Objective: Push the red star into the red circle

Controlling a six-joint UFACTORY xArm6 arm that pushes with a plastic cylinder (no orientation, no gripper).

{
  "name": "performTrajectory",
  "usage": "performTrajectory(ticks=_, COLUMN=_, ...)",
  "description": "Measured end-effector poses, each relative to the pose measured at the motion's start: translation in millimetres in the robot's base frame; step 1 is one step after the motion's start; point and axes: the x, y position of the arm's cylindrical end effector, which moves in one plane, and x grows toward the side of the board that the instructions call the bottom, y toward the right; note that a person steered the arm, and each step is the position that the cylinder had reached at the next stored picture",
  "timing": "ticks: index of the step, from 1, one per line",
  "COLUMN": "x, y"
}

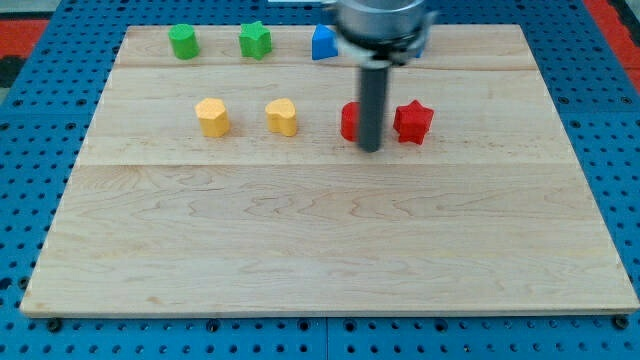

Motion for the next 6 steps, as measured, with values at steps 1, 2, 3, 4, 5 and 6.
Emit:
performTrajectory(ticks=1, x=-11.4, y=98.4)
performTrajectory(ticks=2, x=-33.8, y=107.0)
performTrajectory(ticks=3, x=-61.1, y=65.6)
performTrajectory(ticks=4, x=-66.7, y=46.6)
performTrajectory(ticks=5, x=-115.8, y=98.0)
performTrajectory(ticks=6, x=-103.6, y=48.0)
